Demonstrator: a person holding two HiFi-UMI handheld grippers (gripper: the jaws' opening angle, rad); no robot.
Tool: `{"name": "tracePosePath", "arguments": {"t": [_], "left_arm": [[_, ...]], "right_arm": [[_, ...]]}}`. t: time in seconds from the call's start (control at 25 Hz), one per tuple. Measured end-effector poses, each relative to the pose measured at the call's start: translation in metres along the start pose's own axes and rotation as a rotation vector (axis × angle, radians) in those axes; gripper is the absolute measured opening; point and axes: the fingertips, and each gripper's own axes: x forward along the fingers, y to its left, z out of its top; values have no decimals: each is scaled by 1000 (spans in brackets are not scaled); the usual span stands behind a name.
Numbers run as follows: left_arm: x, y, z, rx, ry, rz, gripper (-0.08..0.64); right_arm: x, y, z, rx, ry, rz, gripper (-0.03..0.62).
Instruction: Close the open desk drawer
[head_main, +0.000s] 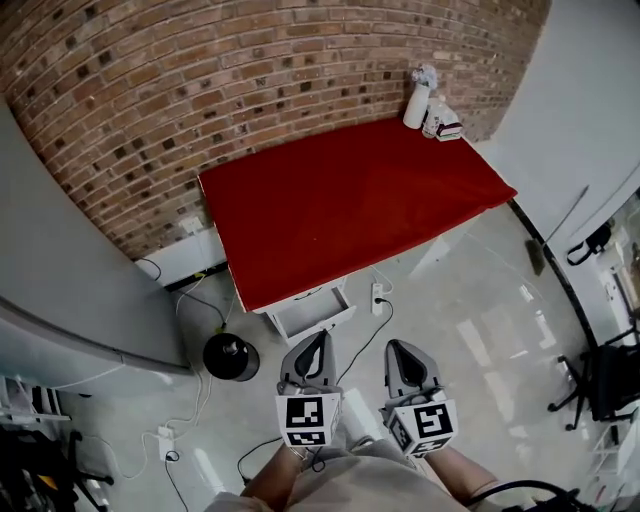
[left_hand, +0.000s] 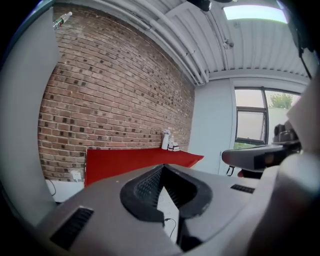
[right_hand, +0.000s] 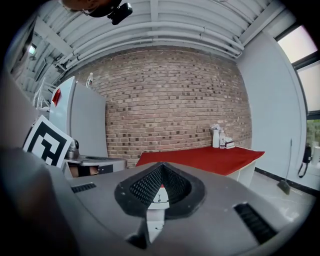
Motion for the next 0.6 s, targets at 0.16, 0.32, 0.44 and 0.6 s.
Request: {"name": "tracePosePath", "arguments": {"t": [0.16, 0.32, 0.44, 0.6], "left_arm": [[-2, 19, -1, -4, 9, 83, 9], [-4, 37, 1, -35, -4, 203, 9], [-4, 46, 0, -45, -16, 292, 9], [-6, 48, -4, -70, -24, 408, 9]], "right_arm": [[26, -1, -2, 2, 12, 65, -2], [57, 0, -6, -4, 34, 177, -2], [79, -2, -12, -8, 42, 254, -2], [98, -9, -21, 3, 74, 351, -2]]}}
